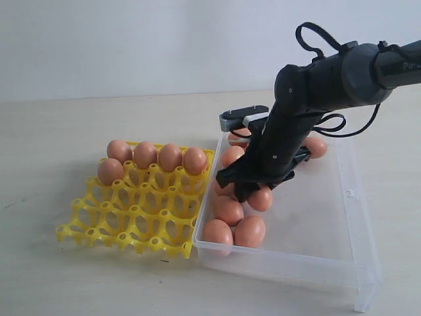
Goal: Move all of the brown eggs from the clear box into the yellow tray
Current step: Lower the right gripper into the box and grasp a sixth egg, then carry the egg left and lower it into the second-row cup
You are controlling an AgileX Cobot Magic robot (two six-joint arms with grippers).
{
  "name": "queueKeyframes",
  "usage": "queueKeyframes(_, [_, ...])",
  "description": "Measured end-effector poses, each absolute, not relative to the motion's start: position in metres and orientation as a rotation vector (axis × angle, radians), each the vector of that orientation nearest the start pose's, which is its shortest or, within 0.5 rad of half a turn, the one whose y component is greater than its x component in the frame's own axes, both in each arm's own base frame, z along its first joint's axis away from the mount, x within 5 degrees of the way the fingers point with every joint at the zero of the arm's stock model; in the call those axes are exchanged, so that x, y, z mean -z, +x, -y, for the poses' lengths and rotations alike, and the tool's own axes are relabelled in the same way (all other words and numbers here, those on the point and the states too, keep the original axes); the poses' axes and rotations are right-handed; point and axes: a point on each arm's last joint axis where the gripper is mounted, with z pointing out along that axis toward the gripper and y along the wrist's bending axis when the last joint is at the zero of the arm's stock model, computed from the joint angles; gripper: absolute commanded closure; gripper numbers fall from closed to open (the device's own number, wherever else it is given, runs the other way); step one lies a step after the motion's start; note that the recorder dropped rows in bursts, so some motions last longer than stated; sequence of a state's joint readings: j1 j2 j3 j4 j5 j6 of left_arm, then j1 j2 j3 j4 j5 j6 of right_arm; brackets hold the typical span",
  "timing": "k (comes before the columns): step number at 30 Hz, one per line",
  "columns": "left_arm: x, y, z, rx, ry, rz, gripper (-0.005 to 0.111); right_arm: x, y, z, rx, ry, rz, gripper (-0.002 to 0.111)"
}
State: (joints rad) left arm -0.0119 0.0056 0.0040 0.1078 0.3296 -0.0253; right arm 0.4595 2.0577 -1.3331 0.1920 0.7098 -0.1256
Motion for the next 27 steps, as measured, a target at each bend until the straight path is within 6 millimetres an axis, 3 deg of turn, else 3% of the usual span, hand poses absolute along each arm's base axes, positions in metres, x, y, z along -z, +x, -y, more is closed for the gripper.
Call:
queueKeyframes(4, [-0.182, 0.054, -0.003, -0.077, 0.056, -1.821, 0.107, -0.169, 0.353, -0.186, -0.263, -0.648, -2.713, 0.108])
queueKeyframes(8, [-0.182, 0.054, -0.003, -0.077, 0.056, -1.821, 0.107, -0.212, 0.342, -0.187, -0.294, -0.604, -2.445, 0.108])
queueKeyframes(13, [-0.182, 0.054, -0.003, -0.077, 0.056, -1.821, 0.107, -0.244, 0.311, -0.204, -0.428, -0.486, -2.134, 0.108])
queueKeyframes(17, [-0.182, 0.054, -0.003, -0.077, 0.056, -1.821, 0.107, -0.241, 0.291, -0.227, -0.490, -0.490, -2.020, 0.108])
queueKeyframes(19, [-0.182, 0.054, -0.003, -0.077, 0.056, -1.821, 0.107, -0.227, 0.286, -0.245, -0.507, -0.526, -2.003, 0.108])
queueKeyframes(22, [-0.182, 0.054, -0.003, -0.077, 0.056, -1.821, 0.107, -0.197, 0.298, -0.271, -0.502, -0.571, -2.047, 0.108])
queueKeyframes(27, [-0.182, 0.054, -0.003, -0.077, 0.056, -1.821, 0.107, -0.171, 0.318, -0.307, -0.547, -0.560, -2.072, 0.108])
